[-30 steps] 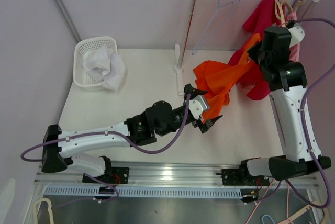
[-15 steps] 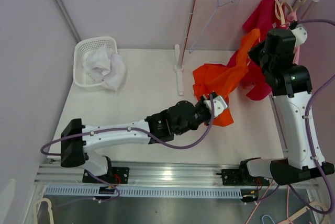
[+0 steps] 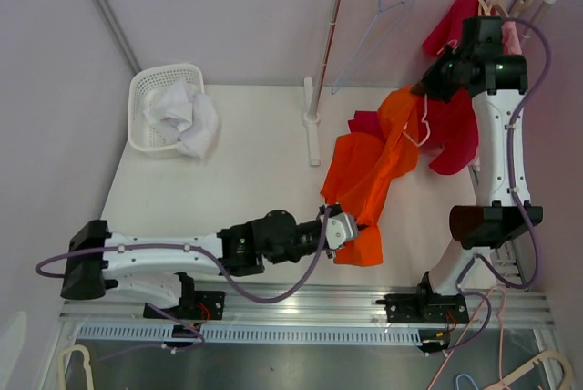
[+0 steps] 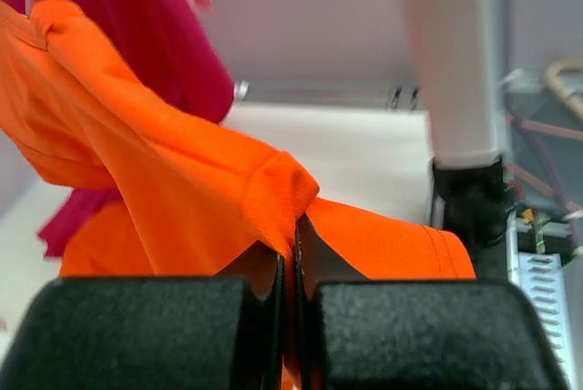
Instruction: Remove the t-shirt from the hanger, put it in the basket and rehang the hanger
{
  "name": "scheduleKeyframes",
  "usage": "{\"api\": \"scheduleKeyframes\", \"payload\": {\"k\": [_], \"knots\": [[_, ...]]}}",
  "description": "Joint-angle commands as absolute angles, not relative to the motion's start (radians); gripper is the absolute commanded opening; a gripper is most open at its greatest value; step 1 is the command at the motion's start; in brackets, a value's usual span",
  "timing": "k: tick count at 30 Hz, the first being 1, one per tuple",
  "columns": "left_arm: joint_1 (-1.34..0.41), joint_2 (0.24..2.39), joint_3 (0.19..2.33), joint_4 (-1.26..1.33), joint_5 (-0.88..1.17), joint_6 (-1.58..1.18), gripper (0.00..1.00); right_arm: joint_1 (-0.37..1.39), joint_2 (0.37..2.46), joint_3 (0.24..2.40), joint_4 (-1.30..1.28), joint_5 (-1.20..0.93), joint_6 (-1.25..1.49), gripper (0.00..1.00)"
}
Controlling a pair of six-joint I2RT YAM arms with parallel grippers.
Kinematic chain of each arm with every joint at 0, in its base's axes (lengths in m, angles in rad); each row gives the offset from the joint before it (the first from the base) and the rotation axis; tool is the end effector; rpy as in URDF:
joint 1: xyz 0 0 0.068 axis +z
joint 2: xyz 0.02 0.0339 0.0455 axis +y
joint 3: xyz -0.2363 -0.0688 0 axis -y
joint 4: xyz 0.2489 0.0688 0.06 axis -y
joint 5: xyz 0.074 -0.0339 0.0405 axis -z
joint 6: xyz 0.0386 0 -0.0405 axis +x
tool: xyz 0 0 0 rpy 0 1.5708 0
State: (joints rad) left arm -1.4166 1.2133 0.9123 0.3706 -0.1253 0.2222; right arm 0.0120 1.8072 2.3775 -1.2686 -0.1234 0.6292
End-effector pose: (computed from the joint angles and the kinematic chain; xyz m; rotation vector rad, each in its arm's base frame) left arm 0.0516 -0.3005 0.3262 1.0687 1.1420 -0.8599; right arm 0.3384 0.0088 0.4559 0.6374 2.2183 0.4742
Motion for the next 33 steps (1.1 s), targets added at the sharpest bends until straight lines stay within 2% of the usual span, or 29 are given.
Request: {"api": "scheduleKeyframes", "payload": {"k": [1, 3, 6, 7, 10, 13, 16, 19, 20, 21, 22, 24, 25, 27, 28, 31, 32, 33], "knots": [[-1.362, 1.298, 0.970, 0.381, -0.185, 0.129, 0.01, 0.095, 1.625, 2.194, -1.148, -0.266, 0.575, 0.00], [-1.278, 1.366, 1.040, 0.231, -0.204, 0.028, 0.01, 0.172, 1.512, 2.076, -1.066, -0.241, 0.551, 0.00], [-1.176, 1.437, 1.279, -0.041, -0.305, -0.174, 0.01, 0.236, 1.339, 1.955, -0.878, -0.223, 0.470, 0.00], [-1.146, 1.475, 1.317, -0.174, -0.304, -0.278, 0.01, 0.242, 1.303, 1.891, -0.839, -0.171, 0.463, 0.00], [-1.007, 1.485, 1.414, -0.322, -0.255, -0.443, 0.00, 0.244, 1.243, 1.846, -0.737, 0.045, 0.376, 0.00], [-0.855, 1.422, 1.402, -0.367, -0.108, -0.541, 0.01, 0.242, 1.258, 1.812, -0.615, 0.173, 0.289, 0.00], [-0.729, 1.399, 1.491, -0.446, -0.031, -0.490, 0.01, 0.241, 1.322, 1.816, -0.517, 0.219, 0.226, 0.00], [-0.606, 1.445, 1.798, -0.539, 0.072, -0.411, 0.01, 0.223, 1.402, 1.914, -0.492, 0.209, 0.196, 0.00], [-0.536, 1.497, 1.866, -0.560, 0.106, -0.404, 0.01, 0.212, 1.467, 2.009, -0.523, 0.171, 0.193, 0.00], [-0.496, 1.528, 2.078, -0.578, 0.135, -0.399, 0.01, 0.200, 1.504, 2.064, -0.544, 0.151, 0.201, 0.00], [-0.461, 1.563, 2.162, -0.625, 0.170, -0.428, 0.01, 0.177, 1.573, 2.119, -0.590, 0.132, 0.213, 0.00], [-0.344, 1.685, 2.312, -0.618, 0.257, -0.483, 0.01, 0.170, 1.632, 2.265, -0.626, 0.143, 0.219, 0.00], [-0.309, 1.727, 2.533, -0.560, 0.340, -0.539, 0.01, 0.169, 1.656, 2.301, -0.641, 0.140, 0.221, 0.00], [-0.211, 1.790, 2.641, -0.458, 0.363, -0.587, 0.01, 0.166, 1.709, 2.363, -0.649, 0.149, 0.219, 0.00], [-0.174, 1.781, 2.640, -0.331, 0.359, -0.636, 0.01, 0.167, 1.723, 2.374, -0.649, 0.150, 0.216, 0.00], [-0.031, 1.668, 2.447, -0.107, 0.278, -0.661, 0.01, 0.155, 1.766, 2.388, -0.624, 0.156, 0.198, 0.00], [0.051, 1.640, 2.325, -0.069, 0.214, -0.657, 0.01, 0.150, 1.776, 2.385, -0.595, 0.158, 0.196, 0.00], [0.090, 1.619, 2.294, -0.042, 0.187, -0.658, 0.01, 0.140, 1.792, 2.381, -0.574, 0.156, 0.192, 0.00]]}}
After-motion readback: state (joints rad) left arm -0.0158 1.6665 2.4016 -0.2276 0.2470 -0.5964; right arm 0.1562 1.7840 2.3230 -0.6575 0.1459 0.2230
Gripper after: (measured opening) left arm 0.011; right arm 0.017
